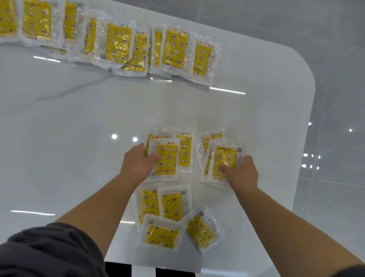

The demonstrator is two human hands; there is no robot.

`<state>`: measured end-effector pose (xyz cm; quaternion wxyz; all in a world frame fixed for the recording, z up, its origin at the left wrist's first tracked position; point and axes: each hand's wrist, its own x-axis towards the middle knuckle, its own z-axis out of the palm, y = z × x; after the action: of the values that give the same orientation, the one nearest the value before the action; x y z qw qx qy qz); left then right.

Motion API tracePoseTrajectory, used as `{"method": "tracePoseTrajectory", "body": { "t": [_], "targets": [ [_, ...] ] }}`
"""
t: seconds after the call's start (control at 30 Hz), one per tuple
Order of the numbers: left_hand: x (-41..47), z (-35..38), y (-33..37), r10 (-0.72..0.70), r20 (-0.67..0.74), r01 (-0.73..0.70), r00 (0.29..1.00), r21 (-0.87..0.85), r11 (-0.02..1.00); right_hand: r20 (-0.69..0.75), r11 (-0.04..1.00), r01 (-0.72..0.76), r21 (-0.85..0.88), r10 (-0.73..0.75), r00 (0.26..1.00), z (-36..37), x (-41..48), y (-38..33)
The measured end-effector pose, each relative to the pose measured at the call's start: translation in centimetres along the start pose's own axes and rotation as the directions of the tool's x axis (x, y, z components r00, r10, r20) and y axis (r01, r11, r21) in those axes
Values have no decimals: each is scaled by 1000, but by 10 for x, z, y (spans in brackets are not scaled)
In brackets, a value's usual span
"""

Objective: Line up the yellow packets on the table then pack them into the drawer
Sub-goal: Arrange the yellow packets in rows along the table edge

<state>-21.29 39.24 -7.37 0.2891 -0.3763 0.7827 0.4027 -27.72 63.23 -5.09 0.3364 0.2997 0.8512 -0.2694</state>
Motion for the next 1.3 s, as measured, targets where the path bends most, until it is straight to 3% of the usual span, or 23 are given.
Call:
{"method": "tracePoseTrajectory", "body": {
  "t": [0.17,0.43,0.5,0.6,0.73,0.97,1.2,1.3],
  "targets": [
    [-5,-5,-1,-3,5,3,1000,-24,1000,-33,999,45,-26,-46,998,-1,0,-2],
    [-6,-8,3,30,36,-27,999,-91,995,12,985,26,168,-28,1000,0,2,-8],
    [-5,-15,7,53,27,-48,998,-160,986,122,945,3,327,-45,992,-4,-1,-13],
    [-1,-30,18,63,21,-53,998,-328,943,372,813,-106,573,-142,917,-11,1,-21],
    [14,-53,34,84,44,-56,995,-450,891,499,690,-226,688,-224,837,-15,6,-47],
    [58,-103,67,146,4,-127,989,-480,868,549,672,-218,707,-327,769,-5,18,-125],
    [115,-173,108,176,-58,-181,983,-497,848,447,575,-144,806,-430,784,23,24,-234],
    [140,-197,120,168,-119,-204,979,-441,874,433,581,-100,808,-470,769,35,32,-271]
  ]
}}
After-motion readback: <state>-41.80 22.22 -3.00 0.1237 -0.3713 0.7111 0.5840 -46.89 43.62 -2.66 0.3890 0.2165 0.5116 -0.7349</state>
